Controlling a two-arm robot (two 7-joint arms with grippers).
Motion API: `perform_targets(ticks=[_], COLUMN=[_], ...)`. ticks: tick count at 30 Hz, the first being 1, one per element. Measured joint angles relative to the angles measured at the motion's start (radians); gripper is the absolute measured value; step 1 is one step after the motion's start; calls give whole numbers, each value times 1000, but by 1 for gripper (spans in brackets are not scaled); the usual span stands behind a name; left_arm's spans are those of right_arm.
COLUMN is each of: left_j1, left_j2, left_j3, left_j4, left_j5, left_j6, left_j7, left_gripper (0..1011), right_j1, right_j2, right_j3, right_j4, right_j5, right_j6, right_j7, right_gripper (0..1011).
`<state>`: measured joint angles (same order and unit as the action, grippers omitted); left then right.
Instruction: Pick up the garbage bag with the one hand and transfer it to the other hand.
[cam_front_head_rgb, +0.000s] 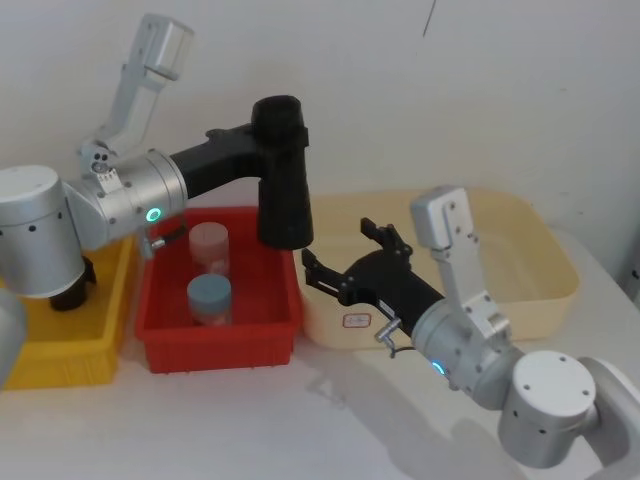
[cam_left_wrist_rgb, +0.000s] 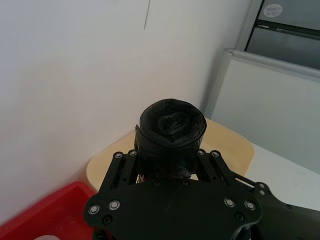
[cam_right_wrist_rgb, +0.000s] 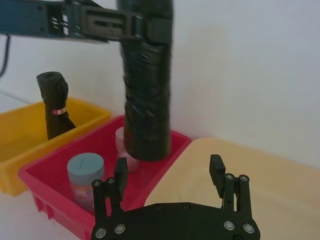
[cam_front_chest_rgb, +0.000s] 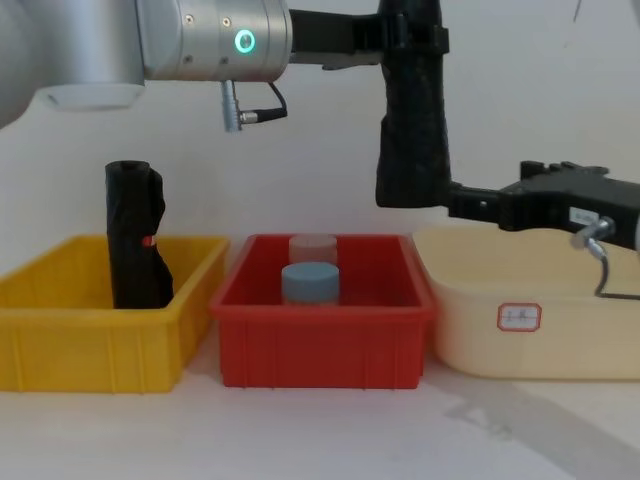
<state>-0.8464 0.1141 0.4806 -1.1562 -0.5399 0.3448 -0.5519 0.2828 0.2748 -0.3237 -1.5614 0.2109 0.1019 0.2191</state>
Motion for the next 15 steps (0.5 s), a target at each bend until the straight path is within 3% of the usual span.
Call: perform_targets(ticks=[15], left_j1=[-56], left_j2=[-24], left_j3=[41], left_j4=[110], left_j5=[-17], left_j6=[-30], left_j7=[-87], left_gripper=[435], right_j1=[83], right_j2=[-57], right_j3=[-19], right_j4=[97], right_j5=[1], right_j6=[21], right_j7=[38], right_gripper=[1001])
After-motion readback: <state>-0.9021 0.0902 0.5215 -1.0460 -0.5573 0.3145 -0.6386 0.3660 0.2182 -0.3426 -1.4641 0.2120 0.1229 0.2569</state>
